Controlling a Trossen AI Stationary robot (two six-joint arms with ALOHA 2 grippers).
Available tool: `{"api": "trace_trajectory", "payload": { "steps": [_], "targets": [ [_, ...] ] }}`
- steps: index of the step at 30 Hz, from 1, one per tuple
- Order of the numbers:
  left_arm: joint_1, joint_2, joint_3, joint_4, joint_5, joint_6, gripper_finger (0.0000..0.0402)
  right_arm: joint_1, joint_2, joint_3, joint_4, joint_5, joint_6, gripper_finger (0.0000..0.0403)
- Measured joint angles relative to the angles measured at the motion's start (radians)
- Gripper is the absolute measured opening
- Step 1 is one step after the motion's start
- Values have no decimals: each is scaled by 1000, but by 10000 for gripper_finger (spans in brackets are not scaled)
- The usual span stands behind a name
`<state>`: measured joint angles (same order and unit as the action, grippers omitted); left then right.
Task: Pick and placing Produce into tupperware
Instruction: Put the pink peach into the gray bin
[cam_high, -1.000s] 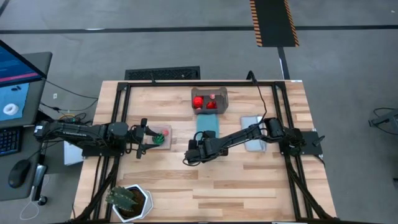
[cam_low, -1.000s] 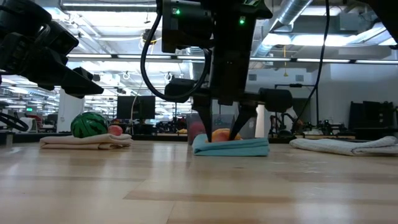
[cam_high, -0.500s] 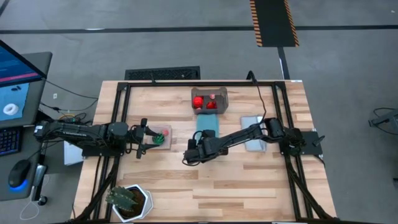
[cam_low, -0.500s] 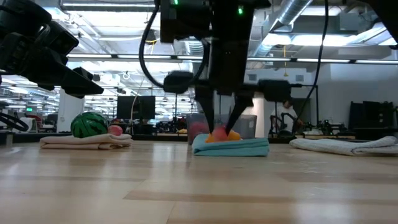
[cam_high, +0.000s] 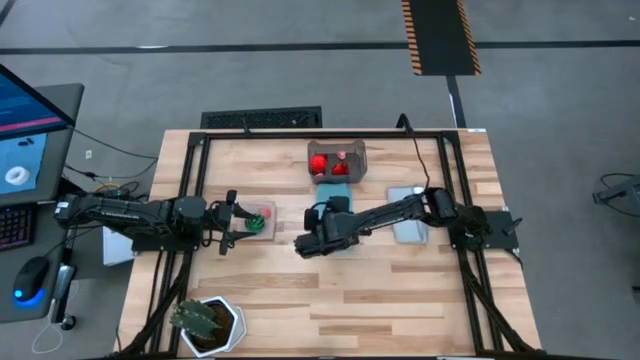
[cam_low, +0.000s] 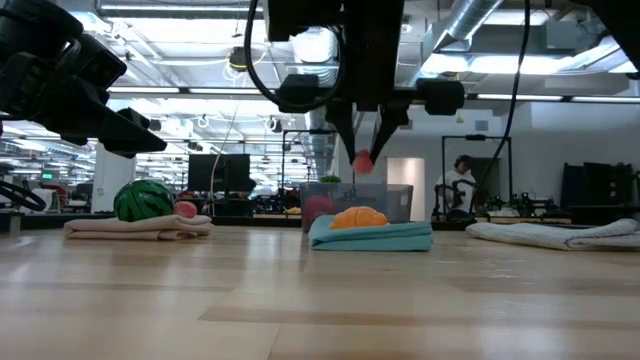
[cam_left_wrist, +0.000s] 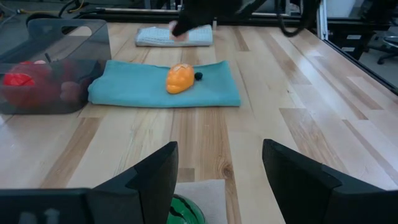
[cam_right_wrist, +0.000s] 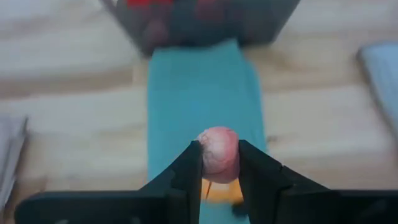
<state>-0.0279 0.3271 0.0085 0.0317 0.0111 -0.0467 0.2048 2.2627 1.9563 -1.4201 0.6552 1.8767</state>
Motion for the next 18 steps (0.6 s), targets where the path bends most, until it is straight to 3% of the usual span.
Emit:
{"api": "trace_trajectory", "payload": {
  "steps": [5, 18],
  "targets": [
    [0, 0, 0, 0, 0, 0, 224, -57, 0, 6, -52, 57, -6, 114],
    [0, 0, 0, 0, 0, 0, 224, -258, 0, 106, -45, 110, -277, 129]
  ]
}}
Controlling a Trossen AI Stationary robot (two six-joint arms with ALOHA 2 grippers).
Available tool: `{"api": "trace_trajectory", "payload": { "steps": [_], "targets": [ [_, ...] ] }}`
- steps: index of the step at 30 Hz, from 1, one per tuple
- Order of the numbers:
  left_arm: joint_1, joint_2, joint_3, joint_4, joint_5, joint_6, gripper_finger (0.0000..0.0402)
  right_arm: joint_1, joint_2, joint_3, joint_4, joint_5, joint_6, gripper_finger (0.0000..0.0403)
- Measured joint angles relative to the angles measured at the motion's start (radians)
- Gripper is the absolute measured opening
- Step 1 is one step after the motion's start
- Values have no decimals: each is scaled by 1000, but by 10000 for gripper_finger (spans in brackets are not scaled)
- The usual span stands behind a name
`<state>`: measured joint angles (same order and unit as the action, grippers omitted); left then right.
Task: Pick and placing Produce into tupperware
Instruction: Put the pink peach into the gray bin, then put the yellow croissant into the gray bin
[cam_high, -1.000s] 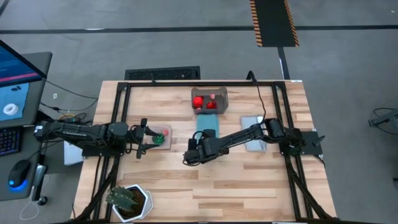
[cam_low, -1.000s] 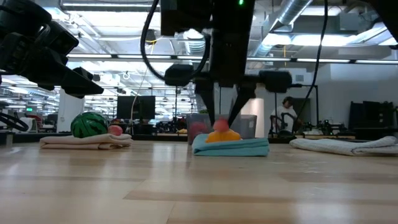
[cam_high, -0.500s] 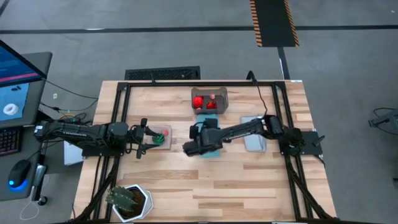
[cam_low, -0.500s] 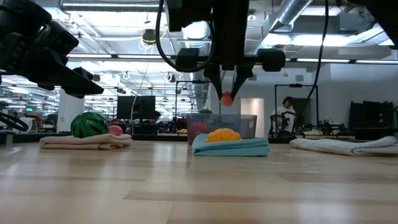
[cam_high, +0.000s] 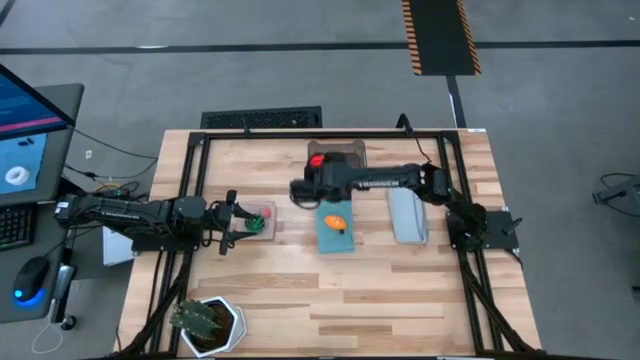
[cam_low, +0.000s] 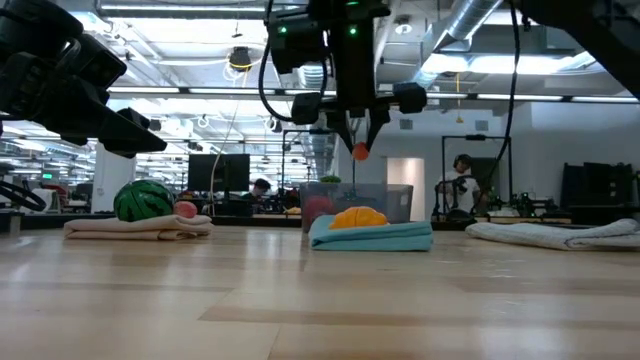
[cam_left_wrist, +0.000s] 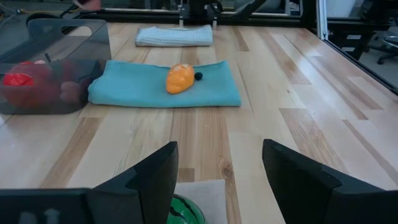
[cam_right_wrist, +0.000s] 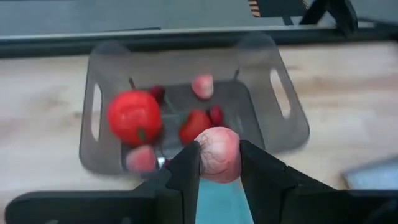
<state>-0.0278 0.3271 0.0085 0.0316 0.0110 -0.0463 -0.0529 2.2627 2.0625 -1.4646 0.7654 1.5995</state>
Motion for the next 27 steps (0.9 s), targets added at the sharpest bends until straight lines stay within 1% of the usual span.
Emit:
{"api": "trace_trajectory", "payload": {
  "steps": [5, 10, 13, 15, 17, 19, 22, 24, 27],
  "targets": [
    [0, 0, 0, 0, 0, 0, 224, -82, 0, 39, 55, -4, -159, 130],
    [0, 0, 0, 0, 0, 0, 224, -156, 0, 48, 132, -96, -316, 141],
    [0, 0, 0, 0, 0, 0, 224, -182, 0, 48, 163, -146, -367, 155],
    [0, 0, 0, 0, 0, 0, 224, -187, 0, 48, 165, -166, -386, 168],
    [0, 0, 0, 0, 0, 0, 224, -185, 0, 47, 169, -162, -394, 186],
    [0, 0, 0, 0, 0, 0, 224, -185, 0, 47, 171, -158, -403, 207],
    [0, 0, 0, 0, 0, 0, 224, -194, 0, 47, 157, -190, -419, 241],
    [0, 0, 0, 0, 0, 0, 224, -194, 0, 47, 140, -213, -411, 262],
    [0, 0, 0, 0, 0, 0, 224, -164, 0, 47, 104, -216, -368, 286]
  ]
}}
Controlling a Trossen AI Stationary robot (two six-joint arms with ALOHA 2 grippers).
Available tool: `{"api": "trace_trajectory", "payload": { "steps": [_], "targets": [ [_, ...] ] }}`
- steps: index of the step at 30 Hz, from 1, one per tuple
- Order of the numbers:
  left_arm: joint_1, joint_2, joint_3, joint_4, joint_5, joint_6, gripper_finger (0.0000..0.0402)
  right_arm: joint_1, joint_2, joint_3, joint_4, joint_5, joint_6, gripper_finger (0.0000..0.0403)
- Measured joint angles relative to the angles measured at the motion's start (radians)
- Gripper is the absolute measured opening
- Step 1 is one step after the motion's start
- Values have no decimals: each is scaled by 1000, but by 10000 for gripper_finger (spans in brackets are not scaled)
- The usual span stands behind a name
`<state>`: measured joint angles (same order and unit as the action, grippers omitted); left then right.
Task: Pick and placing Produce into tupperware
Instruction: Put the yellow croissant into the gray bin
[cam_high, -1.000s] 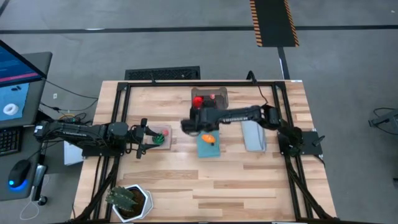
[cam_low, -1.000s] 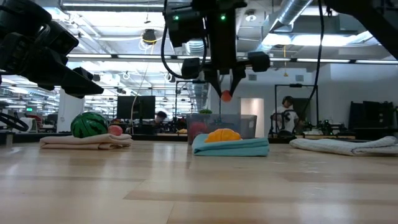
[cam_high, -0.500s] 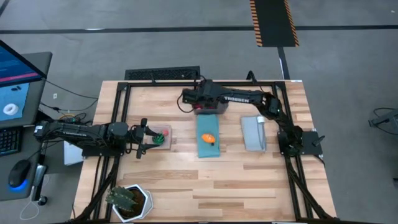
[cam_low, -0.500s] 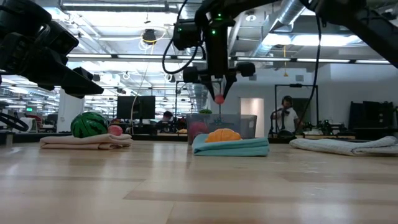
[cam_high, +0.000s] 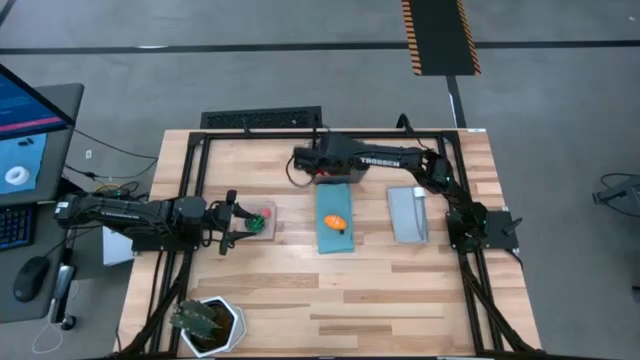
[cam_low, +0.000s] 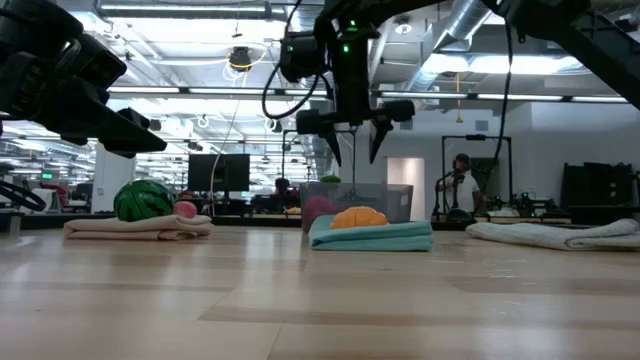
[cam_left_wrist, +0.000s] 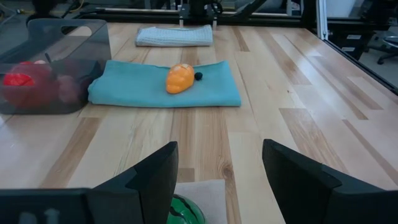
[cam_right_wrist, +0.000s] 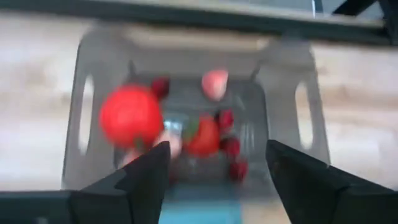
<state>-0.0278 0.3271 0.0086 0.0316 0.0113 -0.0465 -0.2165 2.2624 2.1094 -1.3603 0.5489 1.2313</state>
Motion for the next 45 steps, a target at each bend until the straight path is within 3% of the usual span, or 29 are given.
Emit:
{"api": "trace_trajectory", "payload": {
  "steps": [6, 13, 22, 33, 45],
  "targets": [
    [0, 0, 0, 0, 0, 0, 224, 92, 0, 8, -103, -77, 115, 318],
    [0, 0, 0, 0, 0, 0, 224, 206, -7, 8, -159, -93, 242, 344],
    [0, 0, 0, 0, 0, 0, 224, 257, -10, 8, -146, -155, 417, 396],
    [0, 0, 0, 0, 0, 0, 224, 283, -10, 8, -82, -417, 583, 398],
    [0, 0, 0, 0, 0, 0, 224, 288, 22, 6, -49, -449, 626, 400]
  ]
}}
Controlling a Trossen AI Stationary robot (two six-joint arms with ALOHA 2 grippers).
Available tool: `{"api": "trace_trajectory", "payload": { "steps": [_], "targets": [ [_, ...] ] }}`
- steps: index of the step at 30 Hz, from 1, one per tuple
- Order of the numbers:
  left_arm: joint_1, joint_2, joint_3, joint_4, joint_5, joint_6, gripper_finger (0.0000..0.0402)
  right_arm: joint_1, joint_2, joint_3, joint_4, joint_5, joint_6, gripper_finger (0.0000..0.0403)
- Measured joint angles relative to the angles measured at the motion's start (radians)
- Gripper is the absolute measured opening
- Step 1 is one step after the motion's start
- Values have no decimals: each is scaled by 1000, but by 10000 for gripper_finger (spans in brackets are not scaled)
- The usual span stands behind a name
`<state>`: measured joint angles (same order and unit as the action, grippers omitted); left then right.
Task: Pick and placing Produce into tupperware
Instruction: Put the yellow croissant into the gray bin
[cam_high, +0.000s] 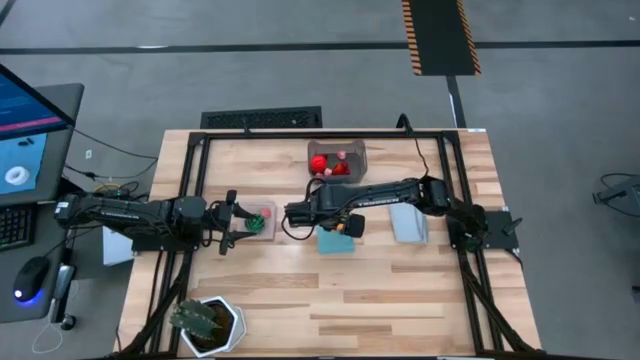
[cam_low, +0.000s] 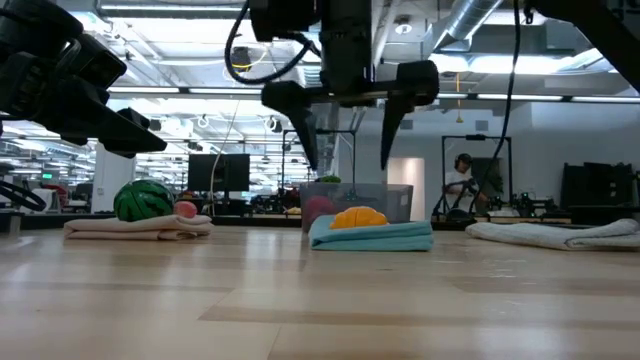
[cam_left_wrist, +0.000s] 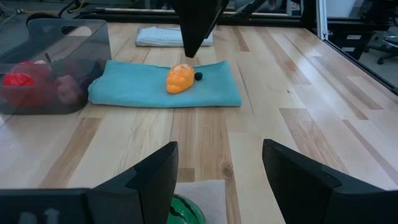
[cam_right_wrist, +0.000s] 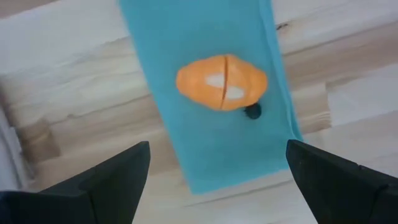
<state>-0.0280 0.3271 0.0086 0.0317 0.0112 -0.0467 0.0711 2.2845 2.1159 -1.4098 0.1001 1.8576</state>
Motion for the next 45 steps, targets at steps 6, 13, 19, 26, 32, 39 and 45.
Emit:
{"api": "trace_trajectory", "payload": {
  "steps": [6, 13, 19, 26, 32, 39, 45],
  "targets": [
    [0, 0, 0, 0, 0, 0, 224, -13, -3, -16, 14, 2, 12, 400],
    [0, 0, 0, 0, 0, 0, 224, -21, -4, -67, 62, 5, 69, 400],
    [0, 0, 0, 0, 0, 0, 224, -28, -4, -110, 90, -9, 125, 400],
    [0, 0, 0, 0, 0, 0, 224, -29, -5, -124, 106, -7, 126, 400],
    [0, 0, 0, 0, 0, 1, 224, -35, -5, -153, 122, -11, 137, 400],
    [0, 0, 0, 0, 0, 4, 224, -36, -5, -161, 129, 3, 126, 400],
    [0, 0, 0, 0, 0, 3, 224, -43, -5, -161, 131, 5, 98, 400]
  ]
}}
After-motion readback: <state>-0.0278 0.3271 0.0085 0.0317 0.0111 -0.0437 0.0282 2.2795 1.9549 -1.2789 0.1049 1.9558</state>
